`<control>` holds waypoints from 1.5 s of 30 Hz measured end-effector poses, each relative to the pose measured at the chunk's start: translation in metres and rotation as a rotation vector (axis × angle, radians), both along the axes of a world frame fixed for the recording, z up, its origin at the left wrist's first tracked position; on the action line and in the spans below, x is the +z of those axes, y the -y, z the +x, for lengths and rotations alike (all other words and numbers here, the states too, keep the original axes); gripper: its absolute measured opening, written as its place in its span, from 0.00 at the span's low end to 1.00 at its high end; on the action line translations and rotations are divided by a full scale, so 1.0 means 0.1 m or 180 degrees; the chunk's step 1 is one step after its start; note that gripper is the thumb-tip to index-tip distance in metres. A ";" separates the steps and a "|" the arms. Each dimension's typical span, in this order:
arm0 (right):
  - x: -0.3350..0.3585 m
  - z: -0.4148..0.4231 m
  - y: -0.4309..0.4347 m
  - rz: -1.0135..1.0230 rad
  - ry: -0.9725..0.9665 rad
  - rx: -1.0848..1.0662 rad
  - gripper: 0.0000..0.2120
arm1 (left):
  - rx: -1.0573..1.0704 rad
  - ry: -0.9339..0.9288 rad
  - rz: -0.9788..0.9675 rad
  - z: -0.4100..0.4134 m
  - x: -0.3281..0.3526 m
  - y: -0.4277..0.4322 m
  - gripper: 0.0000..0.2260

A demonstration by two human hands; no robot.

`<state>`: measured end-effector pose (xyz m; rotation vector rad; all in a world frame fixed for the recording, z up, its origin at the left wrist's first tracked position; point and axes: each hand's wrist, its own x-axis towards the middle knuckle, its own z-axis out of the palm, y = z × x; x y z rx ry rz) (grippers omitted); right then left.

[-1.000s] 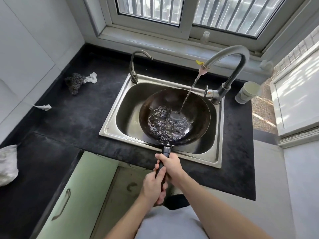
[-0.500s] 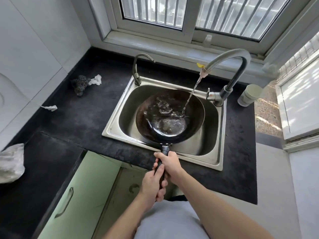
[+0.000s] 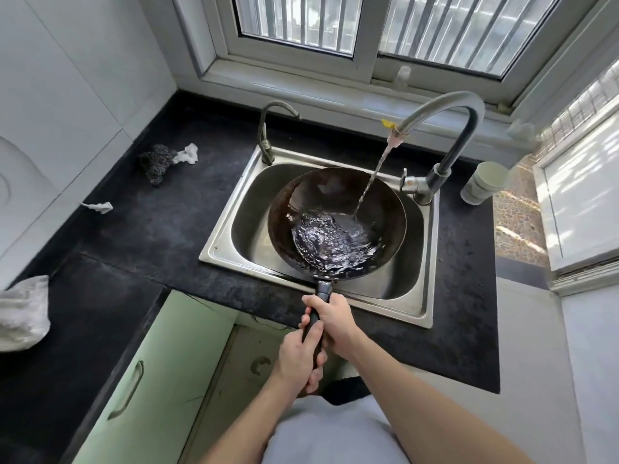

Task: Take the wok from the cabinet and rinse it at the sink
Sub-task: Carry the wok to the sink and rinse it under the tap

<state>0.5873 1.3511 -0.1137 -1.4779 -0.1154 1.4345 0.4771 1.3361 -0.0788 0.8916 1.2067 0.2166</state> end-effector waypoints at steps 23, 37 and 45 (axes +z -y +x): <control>-0.03 -0.14 -0.07 0.0266 -0.0715 0.0432 0.16 | -0.0298 -0.1013 0.1221 -0.15 -0.17 0.01 0.19; 0.02 -0.06 -0.18 0.0380 -0.0759 0.0435 0.15 | -0.0513 -0.1208 0.1743 -0.12 -0.13 -0.06 0.19; 0.01 -0.01 -0.18 0.0283 -0.0688 0.0422 0.16 | -0.0503 -0.1079 0.1562 -0.07 -0.16 -0.11 0.19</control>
